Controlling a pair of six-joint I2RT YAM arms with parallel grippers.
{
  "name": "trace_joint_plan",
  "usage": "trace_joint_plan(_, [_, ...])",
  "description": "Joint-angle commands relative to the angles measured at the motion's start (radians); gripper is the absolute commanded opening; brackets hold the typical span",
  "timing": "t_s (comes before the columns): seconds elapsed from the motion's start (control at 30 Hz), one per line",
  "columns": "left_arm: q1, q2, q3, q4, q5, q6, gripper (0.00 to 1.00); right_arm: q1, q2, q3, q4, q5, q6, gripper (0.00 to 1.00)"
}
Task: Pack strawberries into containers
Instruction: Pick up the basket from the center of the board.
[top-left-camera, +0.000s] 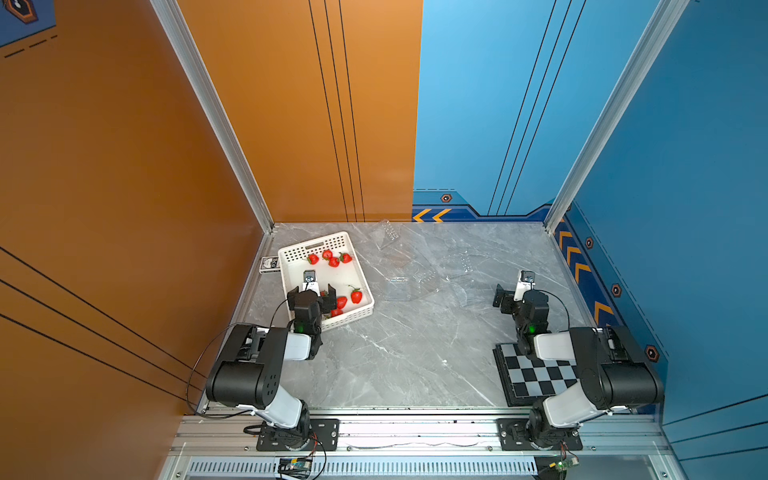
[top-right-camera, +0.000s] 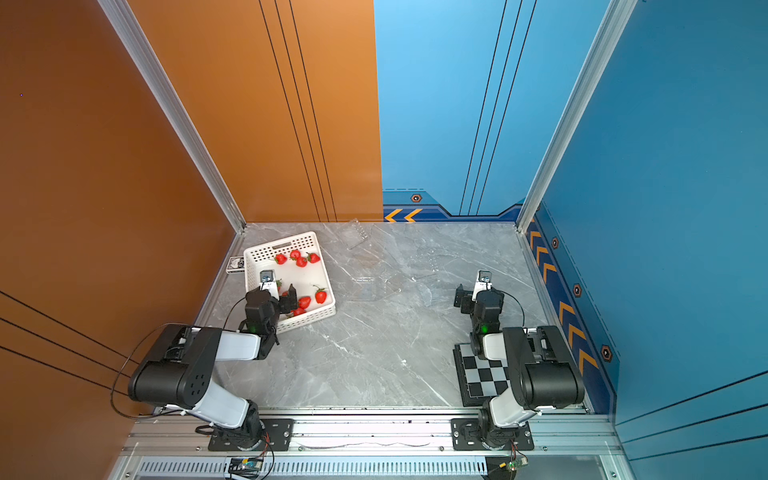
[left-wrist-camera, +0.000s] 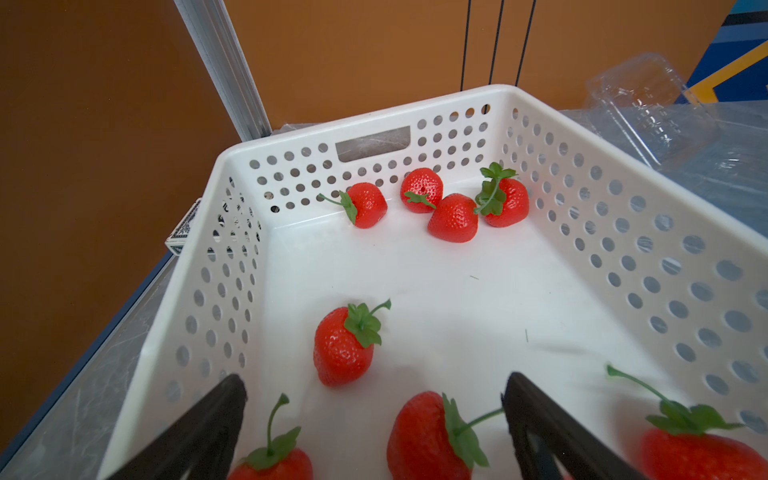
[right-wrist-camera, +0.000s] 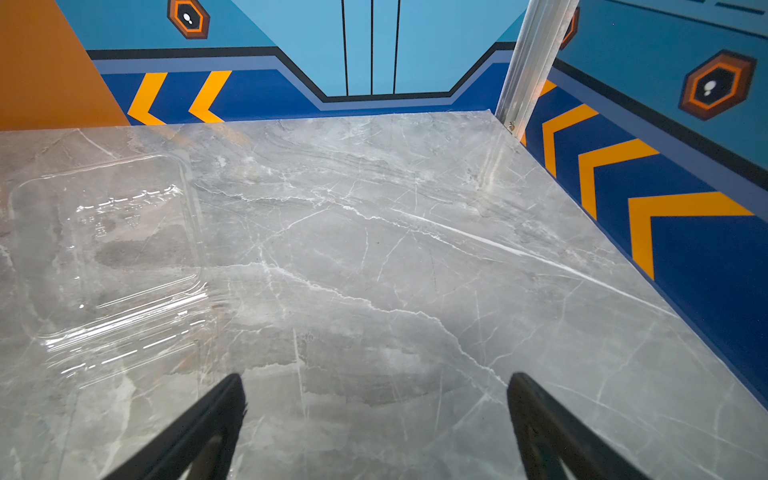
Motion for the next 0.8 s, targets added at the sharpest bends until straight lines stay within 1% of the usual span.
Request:
trace_joint_plan(0.0, [-0.019,-0.065,0.03,-0.094,-0.098,0.001,0.98,0.003,-0.02,0.012,-0.019,0.03,0.013,1.0])
trace_joint_plan(0.07, [-0.043,-0.108,0.059,-0.176,-0.17,0.005,0.99,0.008,-0.064,0.027,-0.082,0.037,0.013,1.0])
trace_joint_plan(0.17, [-0.101,-0.194,0.096,-0.282,-0.304,0.041,0.99,0.019,-0.161,0.114,-0.315,0.044,0.002,1.0])
trace_joint_plan(0.2, [-0.121,-0.227,0.116,-0.338,-0.348,0.044,0.99,0.021,-0.188,0.149,-0.39,0.037,0.001,1.0])
trace_joint_plan(0.27, [-0.139,-0.289,0.187,-0.538,-0.359,0.002,0.98,0.022,-0.235,0.199,-0.49,-0.001,0.018,1.0])
trace_joint_plan(0.33, [-0.139,-0.333,0.295,-0.801,-0.344,-0.103,0.99,0.028,-0.276,0.253,-0.599,-0.059,0.051,1.0])
trace_joint_plan(0.4, [-0.14,-0.352,0.384,-1.005,-0.292,-0.185,0.98,0.047,-0.303,0.315,-0.713,-0.083,0.123,1.0])
trace_joint_plan(0.5, [-0.138,-0.372,0.479,-1.235,-0.233,-0.281,0.99,0.103,-0.295,0.429,-0.891,-0.219,0.204,1.0])
trace_joint_plan(0.57, [-0.126,-0.39,0.522,-1.344,-0.191,-0.329,0.99,0.179,-0.271,0.515,-1.003,-0.266,0.226,1.0])
trace_joint_plan(0.6, [-0.108,-0.396,0.545,-1.413,-0.173,-0.363,0.99,0.229,-0.247,0.569,-1.072,-0.272,0.228,1.0])
trace_joint_plan(0.67, [-0.043,-0.407,0.587,-1.521,-0.106,-0.416,0.99,0.324,-0.187,0.687,-1.201,-0.27,0.228,0.99])
trace_joint_plan(0.77, [0.094,-0.411,0.628,-1.637,0.015,-0.448,0.99,0.433,-0.043,0.901,-1.387,-0.291,0.247,0.98])
